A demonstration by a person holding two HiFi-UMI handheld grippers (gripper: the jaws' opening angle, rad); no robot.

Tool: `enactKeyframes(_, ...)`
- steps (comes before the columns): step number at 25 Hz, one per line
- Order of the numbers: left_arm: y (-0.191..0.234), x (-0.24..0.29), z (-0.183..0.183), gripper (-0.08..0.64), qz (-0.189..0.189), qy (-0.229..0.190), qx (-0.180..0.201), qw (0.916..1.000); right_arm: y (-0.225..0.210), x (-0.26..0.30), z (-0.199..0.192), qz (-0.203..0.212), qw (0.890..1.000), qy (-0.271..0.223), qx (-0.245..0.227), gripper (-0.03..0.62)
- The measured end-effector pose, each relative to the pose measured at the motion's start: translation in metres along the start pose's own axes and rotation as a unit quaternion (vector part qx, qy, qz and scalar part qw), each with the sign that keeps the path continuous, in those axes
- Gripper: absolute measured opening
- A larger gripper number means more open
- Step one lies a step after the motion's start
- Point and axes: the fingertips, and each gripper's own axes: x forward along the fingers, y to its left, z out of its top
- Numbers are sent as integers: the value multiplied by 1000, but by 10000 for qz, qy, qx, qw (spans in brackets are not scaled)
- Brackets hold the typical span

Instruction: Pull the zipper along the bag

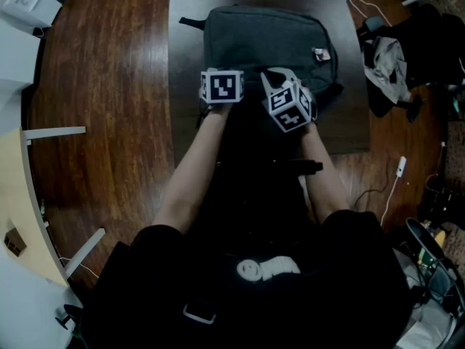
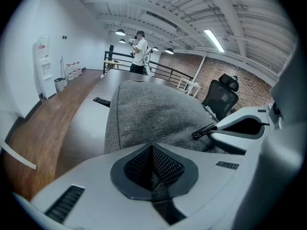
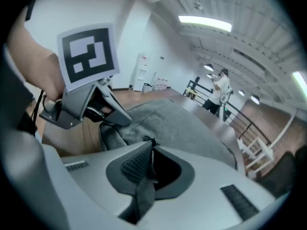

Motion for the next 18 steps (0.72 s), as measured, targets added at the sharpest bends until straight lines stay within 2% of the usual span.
enactKeyframes(2,0,-1,-2,0,11,48,-8,10000,1,0,-5,95,9996,-119,246,23)
enactKeyframes(5,0,0,0,0,61,-12,35,10000,5,4,-2,259,9991,-289,190,26)
enactKeyframes(9,-2,1,-2,0,48,40,4,10000,11,9,-4,719,9964,-143,431,63)
enactKeyframes(12,-1,1,-4,0,53,65,11,10000,7,9,-1,745,9955,-143,562,126)
enactKeyframes(15,0,1,-2,0,79,34,35,10000,4,11,13,847,9925,-358,808,126)
enactKeyframes(18,-2,2,-5,0,61,104,20,9999,3,17,10,877,9908,-319,977,118)
